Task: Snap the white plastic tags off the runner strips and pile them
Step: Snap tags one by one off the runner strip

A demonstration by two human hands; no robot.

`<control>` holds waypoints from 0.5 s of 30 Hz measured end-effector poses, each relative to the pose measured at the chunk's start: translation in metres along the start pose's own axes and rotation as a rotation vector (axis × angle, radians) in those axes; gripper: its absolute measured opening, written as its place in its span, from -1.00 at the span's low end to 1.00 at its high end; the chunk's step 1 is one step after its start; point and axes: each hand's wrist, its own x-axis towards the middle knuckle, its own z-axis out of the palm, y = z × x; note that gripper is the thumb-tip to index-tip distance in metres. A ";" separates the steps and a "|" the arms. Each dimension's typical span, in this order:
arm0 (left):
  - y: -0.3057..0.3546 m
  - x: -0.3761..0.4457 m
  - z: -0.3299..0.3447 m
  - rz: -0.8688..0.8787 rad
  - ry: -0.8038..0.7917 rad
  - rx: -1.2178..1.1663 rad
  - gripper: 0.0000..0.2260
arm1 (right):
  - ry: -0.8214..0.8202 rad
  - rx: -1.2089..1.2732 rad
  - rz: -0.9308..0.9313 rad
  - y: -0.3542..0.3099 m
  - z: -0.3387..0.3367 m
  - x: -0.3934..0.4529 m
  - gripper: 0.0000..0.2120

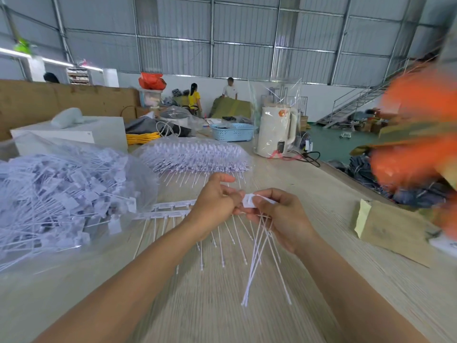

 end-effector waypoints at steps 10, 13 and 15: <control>-0.006 -0.030 0.025 -0.193 -0.547 0.109 -0.90 | 0.245 0.099 -0.032 0.007 -0.004 0.006 -0.91; -0.002 -0.032 0.037 -0.148 -0.442 0.202 -0.89 | 0.237 0.087 -0.065 0.012 -0.005 0.006 -0.93; -0.001 -0.035 0.036 -0.109 -0.397 0.366 -0.84 | 0.217 0.054 -0.099 0.015 -0.004 0.004 -0.89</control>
